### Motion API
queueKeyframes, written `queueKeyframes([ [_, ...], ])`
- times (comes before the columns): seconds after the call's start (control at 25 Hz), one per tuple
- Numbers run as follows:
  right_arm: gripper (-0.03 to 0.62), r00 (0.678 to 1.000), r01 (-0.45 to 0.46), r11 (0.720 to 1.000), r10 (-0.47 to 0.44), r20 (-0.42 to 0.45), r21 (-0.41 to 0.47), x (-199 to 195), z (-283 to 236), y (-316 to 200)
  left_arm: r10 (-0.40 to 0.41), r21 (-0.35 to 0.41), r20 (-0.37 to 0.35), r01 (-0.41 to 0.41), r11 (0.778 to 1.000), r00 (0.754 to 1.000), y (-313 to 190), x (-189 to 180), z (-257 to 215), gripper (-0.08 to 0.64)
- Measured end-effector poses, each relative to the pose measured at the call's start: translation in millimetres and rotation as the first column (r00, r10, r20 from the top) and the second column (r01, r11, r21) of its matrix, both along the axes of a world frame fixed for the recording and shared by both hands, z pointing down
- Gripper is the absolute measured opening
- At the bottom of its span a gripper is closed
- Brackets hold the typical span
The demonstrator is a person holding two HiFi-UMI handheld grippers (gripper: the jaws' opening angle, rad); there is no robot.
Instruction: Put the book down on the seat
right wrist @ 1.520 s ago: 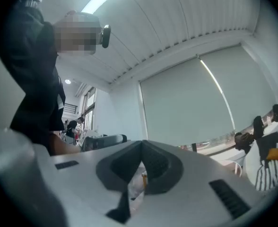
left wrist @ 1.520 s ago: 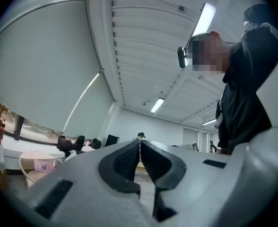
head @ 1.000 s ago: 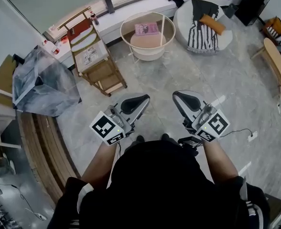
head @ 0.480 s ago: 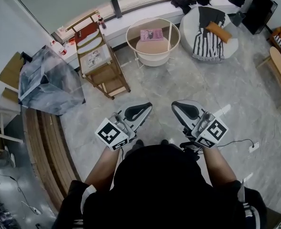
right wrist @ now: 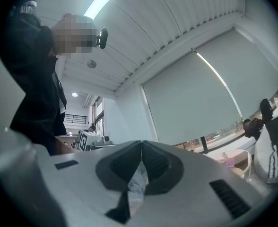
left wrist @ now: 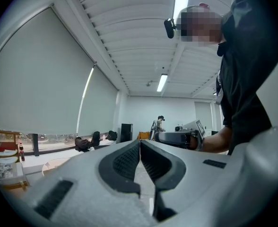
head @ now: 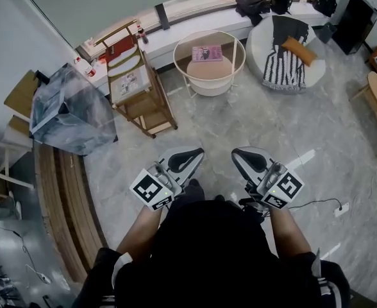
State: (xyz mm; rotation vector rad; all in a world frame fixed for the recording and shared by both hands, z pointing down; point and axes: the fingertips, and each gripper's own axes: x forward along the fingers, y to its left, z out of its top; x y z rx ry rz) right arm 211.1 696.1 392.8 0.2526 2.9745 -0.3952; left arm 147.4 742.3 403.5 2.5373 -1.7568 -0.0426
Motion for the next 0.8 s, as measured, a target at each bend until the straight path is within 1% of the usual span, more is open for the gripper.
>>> queueKeyframes([
  [0.2, 0.029, 1.000, -0.001, 1.000, 0.001, -0.015, -0.026, -12, 12, -15, -0.013, -0.021, -0.028, 0.012, 1.000, 1.000, -14, -13, 15, 0.026],
  [0.44, 0.029, 0.998, -0.025, 0.999, 0.024, -0.051, -0.022, -37, 17, -54, 0.005, -0.007, -0.054, -0.006, 1.000, 0.999, -54, -39, 23, 0.026],
  [0.6, 0.029, 0.996, -0.034, 0.999, 0.033, -0.079, -0.011, -68, 21, -85, 0.012, 0.011, -0.039, -0.012, 1.000, 0.999, -84, -73, 25, 0.026],
  [0.72, 0.029, 0.996, -0.032, 0.999, 0.031, -0.085, -0.004, -100, 19, -110, -0.012, 0.016, -0.045, 0.013, 1.000, 0.999, -108, -111, 26, 0.026],
  [0.8, 0.029, 0.995, -0.032, 0.999, 0.030, -0.094, -0.020, -123, 20, -128, -0.030, 0.017, -0.058, 0.031, 0.999, 0.998, -121, -134, 25, 0.026],
])
